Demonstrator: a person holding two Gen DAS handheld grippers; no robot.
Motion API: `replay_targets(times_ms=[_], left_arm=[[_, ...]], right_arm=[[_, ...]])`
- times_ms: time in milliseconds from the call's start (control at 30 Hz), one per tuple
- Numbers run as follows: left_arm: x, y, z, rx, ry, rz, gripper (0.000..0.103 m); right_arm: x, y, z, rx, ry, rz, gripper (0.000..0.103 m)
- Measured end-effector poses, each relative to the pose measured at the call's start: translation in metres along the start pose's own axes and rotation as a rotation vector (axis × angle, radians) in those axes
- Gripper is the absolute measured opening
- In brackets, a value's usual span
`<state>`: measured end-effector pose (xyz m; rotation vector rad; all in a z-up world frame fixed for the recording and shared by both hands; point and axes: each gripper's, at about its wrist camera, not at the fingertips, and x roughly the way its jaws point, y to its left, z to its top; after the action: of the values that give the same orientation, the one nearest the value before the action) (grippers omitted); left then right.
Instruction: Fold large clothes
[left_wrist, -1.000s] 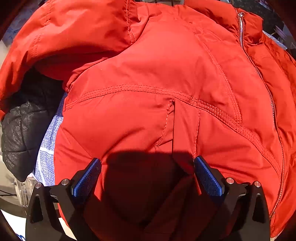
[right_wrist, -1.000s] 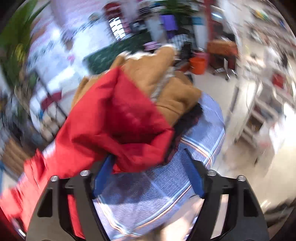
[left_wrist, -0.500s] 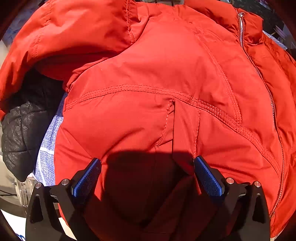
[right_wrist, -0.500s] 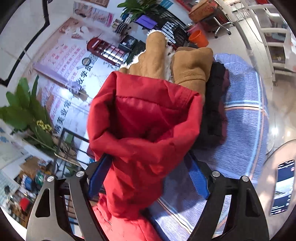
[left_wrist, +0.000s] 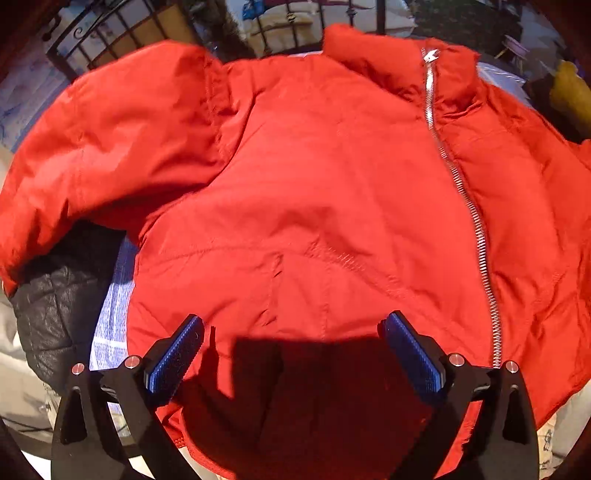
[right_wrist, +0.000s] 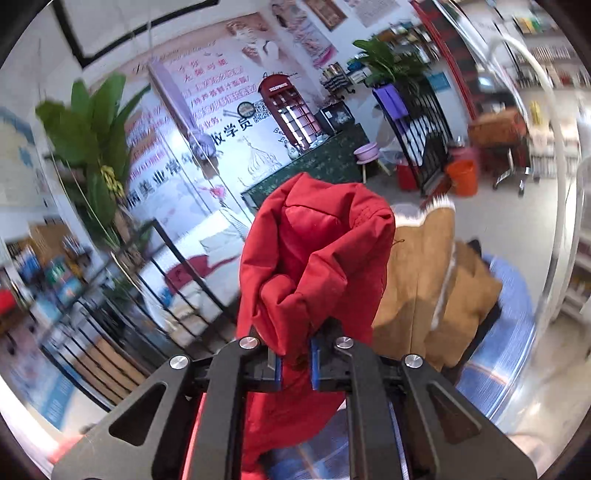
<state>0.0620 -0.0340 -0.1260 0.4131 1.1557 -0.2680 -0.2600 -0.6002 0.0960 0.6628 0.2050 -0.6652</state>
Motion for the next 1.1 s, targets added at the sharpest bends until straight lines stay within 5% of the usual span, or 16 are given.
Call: replay_targets(times_ms=[200, 333, 500, 800, 967, 1100], left_arm=[[0.001, -0.032, -0.001, 0.015, 0.032, -0.038, 0.097], [0.008, -0.028, -0.014, -0.007, 0.062, -0.06, 0.097], [0.002, -0.002, -0.021, -0.087, 0.045, -0.052, 0.097], [-0.011, 0.048, -0.044, -0.18, 0.019, -0.004, 0.097], [-0.005, 0.085, -0.062, -0.271, 0.046, 0.024, 0.097], [0.001, 0.108, -0.077, -0.323, 0.075, 0.022, 0.097]], right_arm=[[0.013, 0.034, -0.025, -0.155, 0.053, -0.138, 0.011], [0.009, 0.071, -0.028, -0.263, 0.039, -0.121, 0.011], [0.023, 0.162, -0.05, -0.509, 0.037, -0.042, 0.011], [0.099, 0.353, -0.201, -0.939, 0.231, 0.122, 0.011], [0.121, 0.414, -0.3, -1.005, 0.423, 0.254, 0.012], [0.13, 0.432, -0.369, -1.132, 0.426, 0.212, 0.013]])
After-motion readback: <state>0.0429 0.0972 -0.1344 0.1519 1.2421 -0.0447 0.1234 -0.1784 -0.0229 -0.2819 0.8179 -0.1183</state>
